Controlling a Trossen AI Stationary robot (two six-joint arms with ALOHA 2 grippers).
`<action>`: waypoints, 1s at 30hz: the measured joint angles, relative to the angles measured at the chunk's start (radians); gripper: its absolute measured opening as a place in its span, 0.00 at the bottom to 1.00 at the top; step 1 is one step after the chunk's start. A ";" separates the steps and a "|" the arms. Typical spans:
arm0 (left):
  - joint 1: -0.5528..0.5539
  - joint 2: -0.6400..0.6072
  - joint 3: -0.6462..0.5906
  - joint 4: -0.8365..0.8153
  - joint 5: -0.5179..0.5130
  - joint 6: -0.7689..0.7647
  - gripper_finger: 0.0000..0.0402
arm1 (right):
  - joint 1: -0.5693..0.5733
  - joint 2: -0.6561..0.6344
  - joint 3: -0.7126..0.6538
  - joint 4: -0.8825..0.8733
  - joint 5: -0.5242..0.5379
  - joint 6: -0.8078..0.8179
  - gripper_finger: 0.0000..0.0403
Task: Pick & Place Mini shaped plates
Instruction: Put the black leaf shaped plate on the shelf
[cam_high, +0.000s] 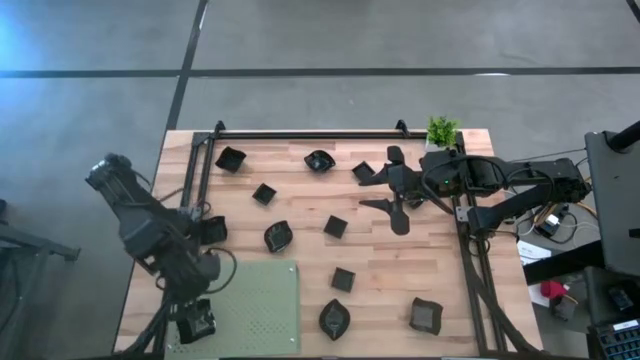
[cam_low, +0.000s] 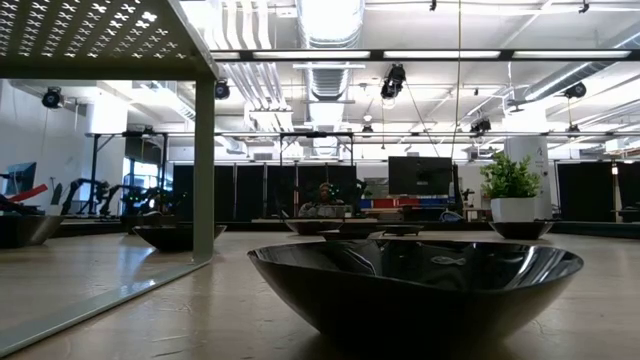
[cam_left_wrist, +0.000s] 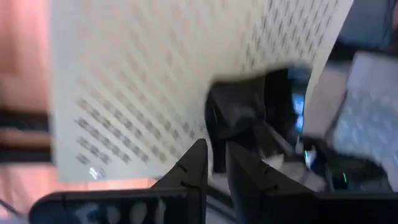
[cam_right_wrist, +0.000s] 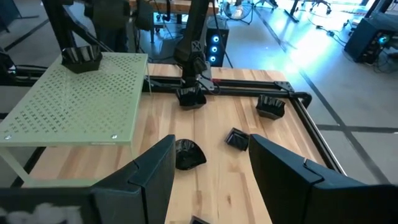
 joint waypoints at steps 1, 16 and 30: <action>0.000 -0.007 0.010 -0.002 -0.055 0.000 0.12 | 0.000 0.000 0.000 -0.003 0.004 0.001 0.50; 0.034 -0.037 0.035 -0.005 -0.941 0.085 0.12 | -0.125 0.011 -0.002 -0.135 0.005 0.098 0.50; 0.157 -0.037 -0.035 -0.004 -1.060 0.045 0.12 | -0.328 0.117 -0.015 -0.162 -0.070 0.056 0.50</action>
